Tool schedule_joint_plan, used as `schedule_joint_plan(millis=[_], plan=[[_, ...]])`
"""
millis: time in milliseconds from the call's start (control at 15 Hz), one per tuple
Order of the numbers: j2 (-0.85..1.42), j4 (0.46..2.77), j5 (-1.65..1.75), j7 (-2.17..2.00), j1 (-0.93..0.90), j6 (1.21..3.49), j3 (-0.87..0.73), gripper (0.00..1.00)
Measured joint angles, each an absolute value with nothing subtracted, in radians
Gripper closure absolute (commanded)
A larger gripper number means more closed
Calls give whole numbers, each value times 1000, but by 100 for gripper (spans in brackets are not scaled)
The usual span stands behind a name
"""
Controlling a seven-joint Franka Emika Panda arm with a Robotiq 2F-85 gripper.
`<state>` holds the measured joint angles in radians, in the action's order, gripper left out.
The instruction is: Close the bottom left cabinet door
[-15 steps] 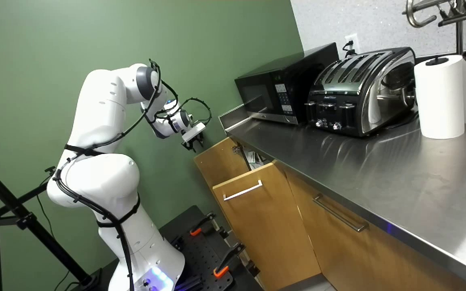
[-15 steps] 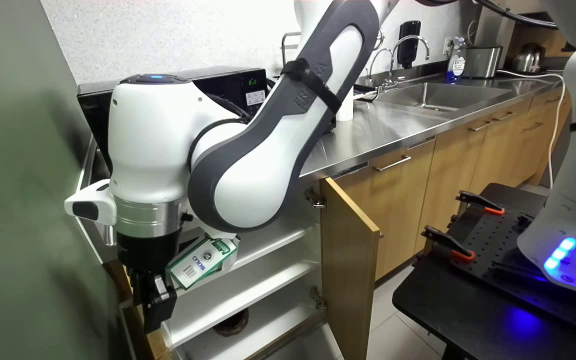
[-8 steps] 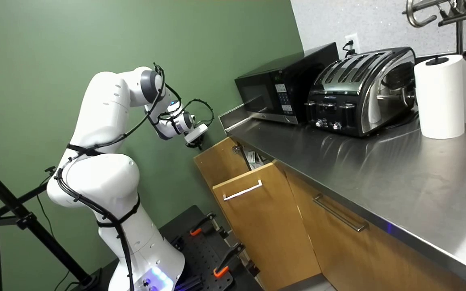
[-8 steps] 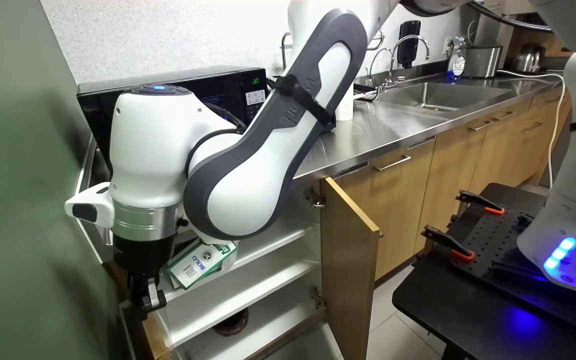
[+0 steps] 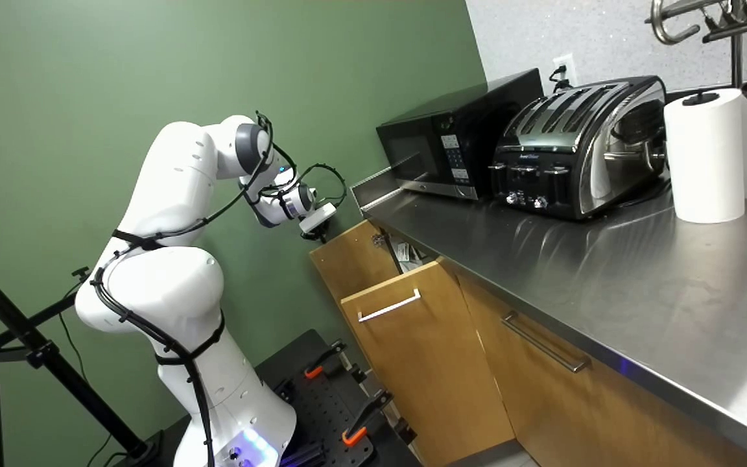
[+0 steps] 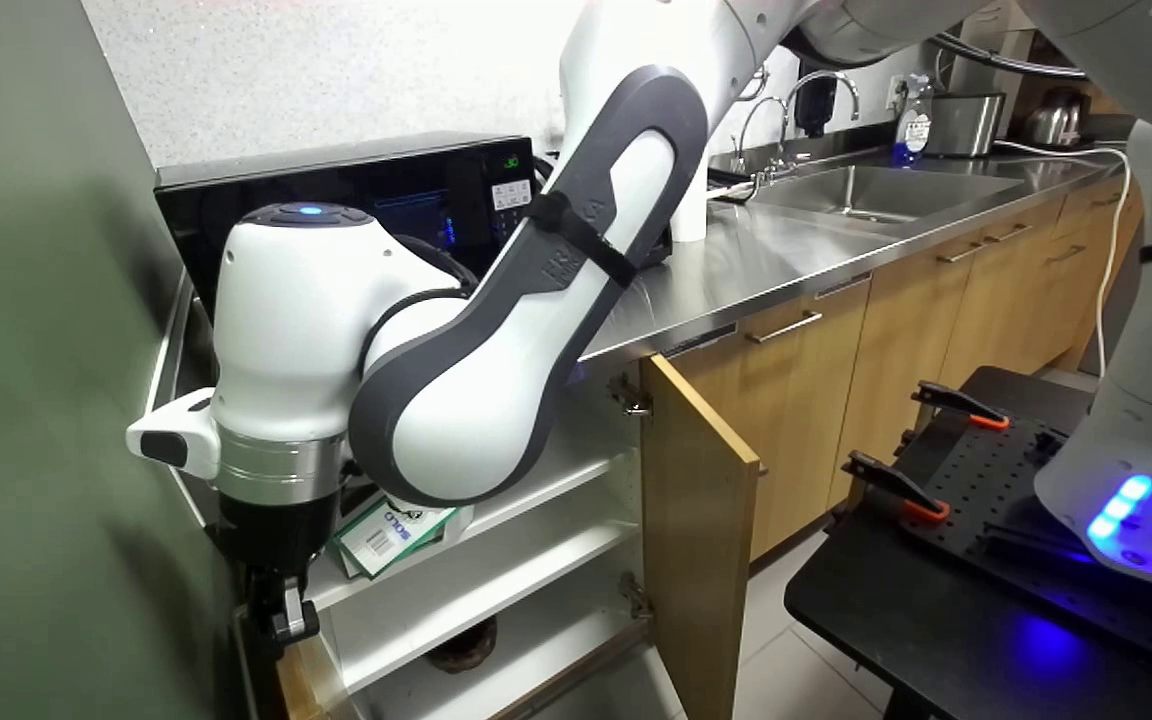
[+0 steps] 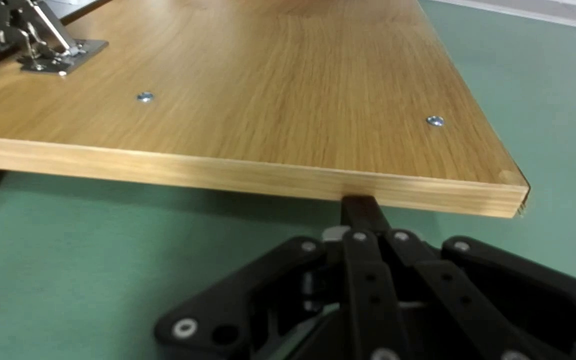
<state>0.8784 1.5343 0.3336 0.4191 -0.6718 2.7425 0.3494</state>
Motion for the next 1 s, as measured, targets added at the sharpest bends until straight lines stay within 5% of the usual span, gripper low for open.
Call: schedule_joint_plan(millis=[1000], plan=[[933,1471,295,426,-650,2681,420,100]])
